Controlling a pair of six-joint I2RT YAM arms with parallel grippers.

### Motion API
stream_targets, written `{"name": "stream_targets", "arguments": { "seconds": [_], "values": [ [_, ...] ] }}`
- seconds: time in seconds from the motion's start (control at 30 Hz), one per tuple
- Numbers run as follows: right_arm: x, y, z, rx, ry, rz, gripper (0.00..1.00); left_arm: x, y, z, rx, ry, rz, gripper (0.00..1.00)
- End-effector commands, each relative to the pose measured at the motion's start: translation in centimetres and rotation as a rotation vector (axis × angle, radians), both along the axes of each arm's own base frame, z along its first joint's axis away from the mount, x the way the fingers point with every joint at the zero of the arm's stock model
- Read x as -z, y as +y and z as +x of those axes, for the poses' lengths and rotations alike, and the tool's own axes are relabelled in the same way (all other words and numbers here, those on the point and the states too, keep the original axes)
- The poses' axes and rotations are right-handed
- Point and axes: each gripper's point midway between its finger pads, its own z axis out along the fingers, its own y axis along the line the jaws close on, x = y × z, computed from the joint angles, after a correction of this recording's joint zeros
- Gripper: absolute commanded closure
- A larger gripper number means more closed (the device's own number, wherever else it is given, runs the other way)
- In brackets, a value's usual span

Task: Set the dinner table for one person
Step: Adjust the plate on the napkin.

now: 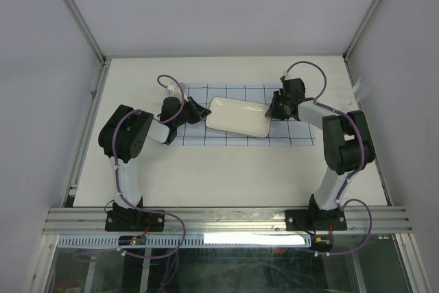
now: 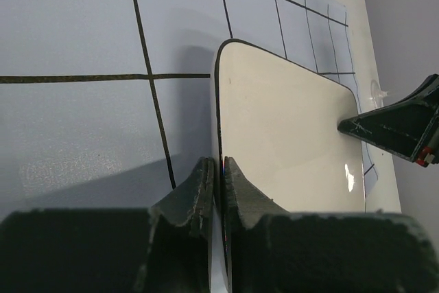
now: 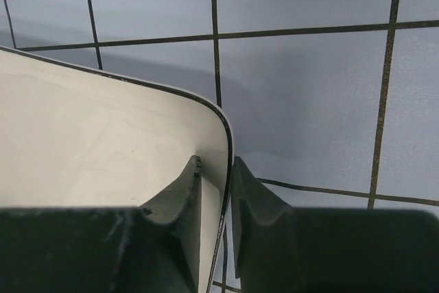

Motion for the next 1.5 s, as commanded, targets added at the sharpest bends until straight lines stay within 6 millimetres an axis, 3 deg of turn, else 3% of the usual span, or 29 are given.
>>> {"name": "stream_targets", "arguments": {
  "seconds": [0.0,0.07,0.1,0.9,1.47],
  "values": [
    [-4.0,2.2,2.2,-0.068,-0.117,0.041,0.89,-4.8,-2.2,0.7,0.078,-0.146,-0.083,0.94],
    [-4.1,2.3,2.5,-0.07,-0.118,0.042,1.0,-5.0,-2.2,0.8,0.079,-0.149,-0.084,0.94],
    [-4.2,2.4,2.7,-0.072,-0.121,0.041,1.0,-5.0,-2.3,0.8,0.079,-0.151,-0.084,0.94],
    [-1.9,2.9,5.0,-0.081,-0.088,0.021,1.0,-5.4,-2.3,1.4,0.071,-0.162,-0.075,0.93],
    [-1.6,3.5,5.3,-0.067,-0.081,0.198,1.0,-5.2,-2.2,1.5,0.064,-0.161,-0.101,0.94]
  ]
}}
